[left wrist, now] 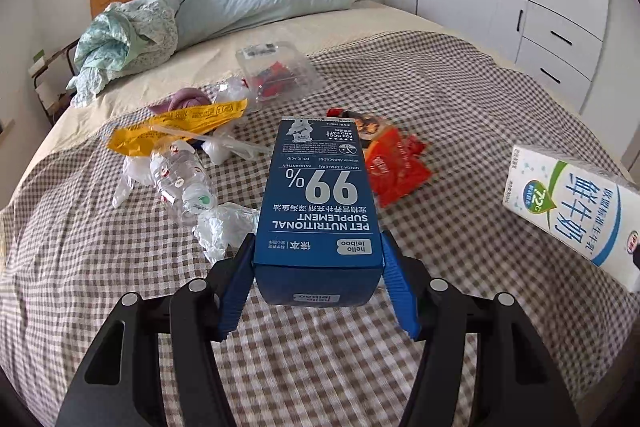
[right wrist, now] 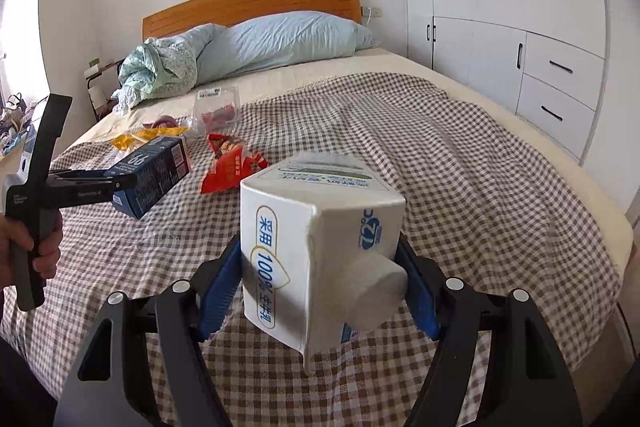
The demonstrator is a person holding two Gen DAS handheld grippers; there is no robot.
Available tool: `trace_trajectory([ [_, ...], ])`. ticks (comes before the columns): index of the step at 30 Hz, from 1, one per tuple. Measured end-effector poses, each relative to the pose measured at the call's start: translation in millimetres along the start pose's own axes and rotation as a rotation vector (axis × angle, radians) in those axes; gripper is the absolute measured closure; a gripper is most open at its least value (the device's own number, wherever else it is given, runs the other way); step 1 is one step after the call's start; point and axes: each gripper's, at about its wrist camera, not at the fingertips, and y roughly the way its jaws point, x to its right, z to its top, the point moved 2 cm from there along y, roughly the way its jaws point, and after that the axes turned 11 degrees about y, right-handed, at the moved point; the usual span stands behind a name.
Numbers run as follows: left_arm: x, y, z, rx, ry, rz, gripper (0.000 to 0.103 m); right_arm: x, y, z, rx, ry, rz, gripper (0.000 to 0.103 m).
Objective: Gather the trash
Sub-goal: 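Grasp the blue supplement box with the left tool while the right tool holds the carton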
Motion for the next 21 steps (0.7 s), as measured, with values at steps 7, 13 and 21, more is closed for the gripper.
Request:
trace_trajectory([
  [7, 24.0, -71.8, -16.2, 0.001, 0.023, -0.060, 0.045, 6.1, -42.9, 12.3, -0.023, 0.060, 0.016, 0.035],
  [13, 53.6, -49.6, -59.5, -0.154, 0.072, -0.086, 0.043, 6.5, -42.8, 2.3, -0.086, 0.054, -0.001, 0.035],
  [21, 77.1, -22.3, -122.0, -0.014, 0.094, -0.083, 0.029, 6.7, -51.4, -13.2, -0.092, 0.033, -0.006, 0.034],
])
